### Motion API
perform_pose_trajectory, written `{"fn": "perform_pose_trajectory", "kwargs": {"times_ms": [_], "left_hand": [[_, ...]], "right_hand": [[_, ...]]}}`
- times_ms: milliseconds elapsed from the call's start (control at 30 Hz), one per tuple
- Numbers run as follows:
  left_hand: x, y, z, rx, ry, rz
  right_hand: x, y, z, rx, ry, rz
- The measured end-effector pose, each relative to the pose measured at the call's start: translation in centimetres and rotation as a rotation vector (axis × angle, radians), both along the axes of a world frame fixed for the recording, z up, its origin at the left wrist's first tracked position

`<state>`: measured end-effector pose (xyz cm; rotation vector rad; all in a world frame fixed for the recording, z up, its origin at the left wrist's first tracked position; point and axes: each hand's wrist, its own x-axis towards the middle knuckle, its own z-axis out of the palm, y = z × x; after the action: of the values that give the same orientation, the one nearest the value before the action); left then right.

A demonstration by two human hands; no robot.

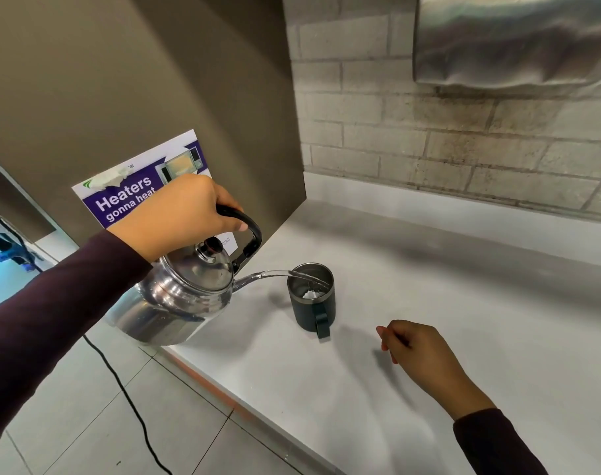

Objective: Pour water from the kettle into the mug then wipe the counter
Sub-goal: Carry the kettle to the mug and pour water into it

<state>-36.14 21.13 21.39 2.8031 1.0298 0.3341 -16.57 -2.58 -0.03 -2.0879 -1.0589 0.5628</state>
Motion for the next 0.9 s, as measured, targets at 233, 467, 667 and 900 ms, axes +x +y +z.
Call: {"fn": "perform_pose_trajectory", "kwargs": {"times_ms": [233, 467, 667, 900], "left_hand": [[-1.9, 0.6, -0.8, -0.083, -0.18, 0.071], [-6.0, 1.3, -4.0, -0.393, -0.485, 0.273], [-8.6, 1.7, -6.5, -0.734, -0.734, 0.324], [-5.8, 0.3, -5.8, -0.932, -0.814, 0.094]], "right_hand": [[-0.3, 0.2, 0.2, -0.025, -0.019, 0.011], [-0.8, 0.4, 0.5, -0.038, -0.008, 0.012], [-0.9, 0.1, 0.5, -0.044, 0.017, -0.017], [0.2, -1.8, 0.5, -0.021, 0.026, -0.101]]}}
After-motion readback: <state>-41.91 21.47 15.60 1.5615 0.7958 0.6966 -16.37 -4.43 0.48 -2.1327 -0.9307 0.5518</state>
